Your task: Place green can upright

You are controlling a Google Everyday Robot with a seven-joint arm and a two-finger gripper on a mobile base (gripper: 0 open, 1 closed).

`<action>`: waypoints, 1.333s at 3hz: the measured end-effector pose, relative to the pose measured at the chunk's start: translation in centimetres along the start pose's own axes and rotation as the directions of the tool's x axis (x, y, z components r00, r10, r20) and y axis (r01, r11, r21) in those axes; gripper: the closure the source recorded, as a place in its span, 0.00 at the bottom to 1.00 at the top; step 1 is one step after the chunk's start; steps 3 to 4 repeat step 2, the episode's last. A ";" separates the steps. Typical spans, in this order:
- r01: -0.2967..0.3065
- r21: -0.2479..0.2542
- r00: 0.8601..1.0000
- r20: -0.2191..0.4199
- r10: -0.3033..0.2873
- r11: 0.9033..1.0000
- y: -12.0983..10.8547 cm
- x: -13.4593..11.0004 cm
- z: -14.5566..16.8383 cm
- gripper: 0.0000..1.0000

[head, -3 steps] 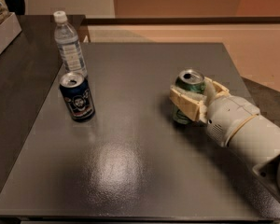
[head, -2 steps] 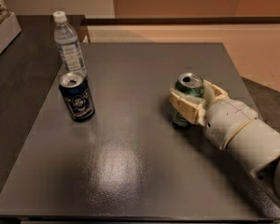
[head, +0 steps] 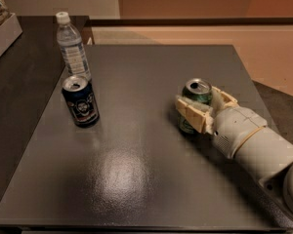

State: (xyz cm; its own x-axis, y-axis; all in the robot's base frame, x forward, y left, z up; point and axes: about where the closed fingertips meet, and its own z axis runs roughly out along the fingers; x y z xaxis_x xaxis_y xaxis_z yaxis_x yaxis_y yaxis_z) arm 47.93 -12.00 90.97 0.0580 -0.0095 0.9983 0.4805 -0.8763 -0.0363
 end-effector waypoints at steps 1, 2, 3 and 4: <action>-0.017 0.003 1.000 0.000 0.017 1.000 -0.1 0.1 0.1 0.00; -0.017 0.003 1.000 0.000 0.017 1.000 -0.1 0.1 0.1 0.00; -0.017 0.003 1.000 0.000 0.017 1.000 -0.1 0.1 0.1 0.00; -0.017 0.003 1.000 0.000 0.017 1.000 -0.1 0.1 0.1 0.00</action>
Offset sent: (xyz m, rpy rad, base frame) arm 0.0001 0.0013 0.0004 0.0123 0.0068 0.0015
